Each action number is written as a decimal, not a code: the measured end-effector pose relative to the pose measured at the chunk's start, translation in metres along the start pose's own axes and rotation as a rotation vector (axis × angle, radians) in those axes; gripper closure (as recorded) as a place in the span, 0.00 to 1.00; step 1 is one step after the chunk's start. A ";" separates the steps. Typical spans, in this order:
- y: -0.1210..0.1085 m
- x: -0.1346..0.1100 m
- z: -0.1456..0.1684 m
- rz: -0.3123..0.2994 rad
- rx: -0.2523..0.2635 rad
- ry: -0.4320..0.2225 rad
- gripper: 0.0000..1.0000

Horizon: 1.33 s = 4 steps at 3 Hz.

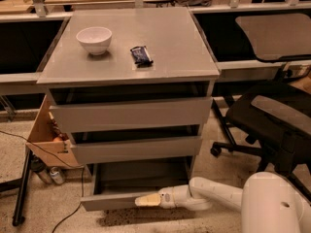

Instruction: Close bottom drawer

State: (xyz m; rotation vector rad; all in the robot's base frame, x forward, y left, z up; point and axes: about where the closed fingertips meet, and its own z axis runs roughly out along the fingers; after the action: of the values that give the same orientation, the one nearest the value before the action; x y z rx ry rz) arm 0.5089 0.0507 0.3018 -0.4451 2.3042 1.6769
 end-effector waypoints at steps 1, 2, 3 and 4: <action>-0.016 0.030 0.004 0.064 -0.022 -0.001 0.00; -0.039 0.045 0.011 0.126 -0.032 -0.017 0.00; -0.064 0.047 0.017 0.180 -0.036 -0.067 0.00; -0.083 0.034 0.023 0.211 -0.049 -0.179 0.00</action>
Offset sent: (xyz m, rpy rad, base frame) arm -0.0257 -0.0125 -0.0889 0.0563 0.1804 -0.0902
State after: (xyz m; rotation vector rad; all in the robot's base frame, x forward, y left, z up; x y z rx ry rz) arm 0.5110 0.0457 0.2096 -0.0573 2.2475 1.7909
